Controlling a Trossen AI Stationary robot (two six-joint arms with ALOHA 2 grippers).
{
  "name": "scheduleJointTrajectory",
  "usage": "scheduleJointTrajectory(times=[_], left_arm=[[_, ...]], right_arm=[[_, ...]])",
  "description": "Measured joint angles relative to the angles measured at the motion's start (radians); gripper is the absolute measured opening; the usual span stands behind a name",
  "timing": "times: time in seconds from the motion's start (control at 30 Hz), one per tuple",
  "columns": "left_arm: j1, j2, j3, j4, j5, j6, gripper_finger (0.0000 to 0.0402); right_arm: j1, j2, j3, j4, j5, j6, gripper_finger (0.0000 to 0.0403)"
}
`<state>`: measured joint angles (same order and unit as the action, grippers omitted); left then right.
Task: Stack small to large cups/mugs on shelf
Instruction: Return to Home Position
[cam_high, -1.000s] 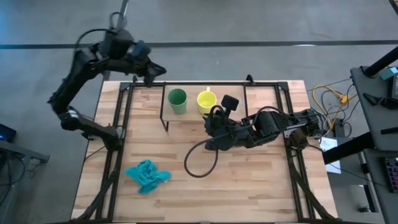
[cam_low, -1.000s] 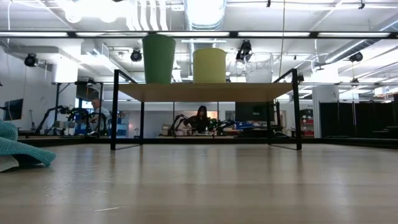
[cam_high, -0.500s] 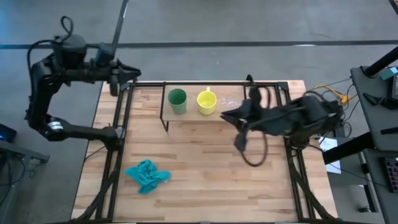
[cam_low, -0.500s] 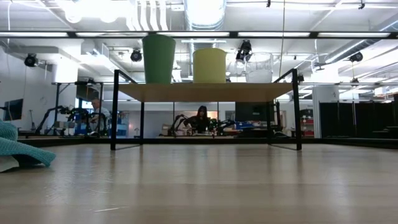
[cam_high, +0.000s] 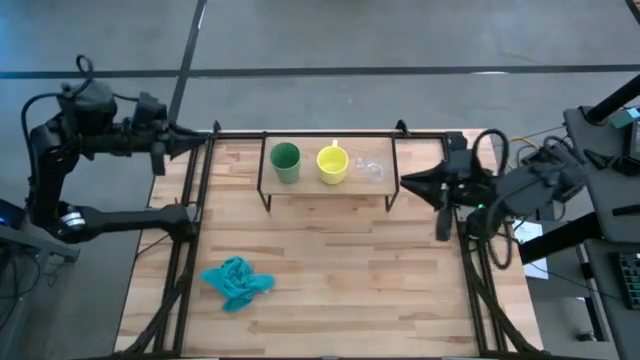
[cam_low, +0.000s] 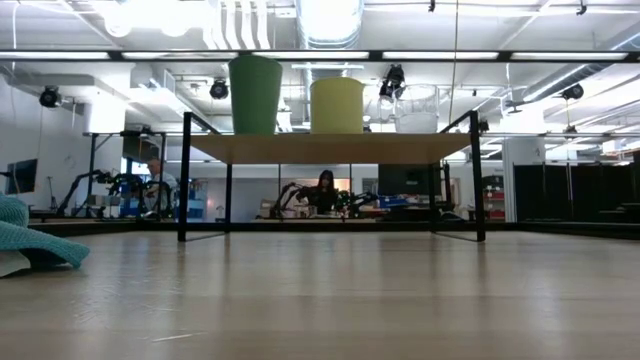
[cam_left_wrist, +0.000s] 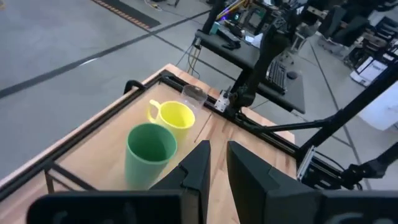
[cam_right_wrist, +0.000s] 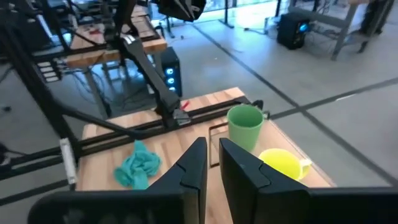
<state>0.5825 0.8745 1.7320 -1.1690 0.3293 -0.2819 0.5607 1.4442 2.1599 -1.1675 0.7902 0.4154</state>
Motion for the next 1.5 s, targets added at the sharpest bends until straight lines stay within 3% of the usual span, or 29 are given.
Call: scheduleJointTrajectory(times=[0.27, 0.63, 0.77, 1.2, 1.5], left_arm=[[0.0, -0.152, -0.153, 0.075, 0.0, -0.006, 0.0039], [-0.001, -0.29, -0.331, 0.172, -0.001, -0.061, 0.0039], [-0.001, -0.323, -0.444, 0.253, 0.0, -0.054, 0.0039], [0.0, -0.565, -0.849, 0.527, 0.04, -0.106, 0.0039], [-0.001, -0.777, -1.04, 0.695, 0.06, -0.183, 0.0039]], right_arm=[[0.055, -0.18, -0.228, 0.069, 0.001, 0.042, 0.0038], [0.057, -0.459, -0.711, 0.368, -0.027, 0.012, 0.0038], [0.056, -0.547, -0.894, 0.518, -0.088, -0.031, 0.0038], [0.057, -0.876, -1.412, 0.862, -0.097, -0.031, 0.0038], [0.057, -1.08, -1.605, 1.046, -0.294, -0.259, 0.0038]])
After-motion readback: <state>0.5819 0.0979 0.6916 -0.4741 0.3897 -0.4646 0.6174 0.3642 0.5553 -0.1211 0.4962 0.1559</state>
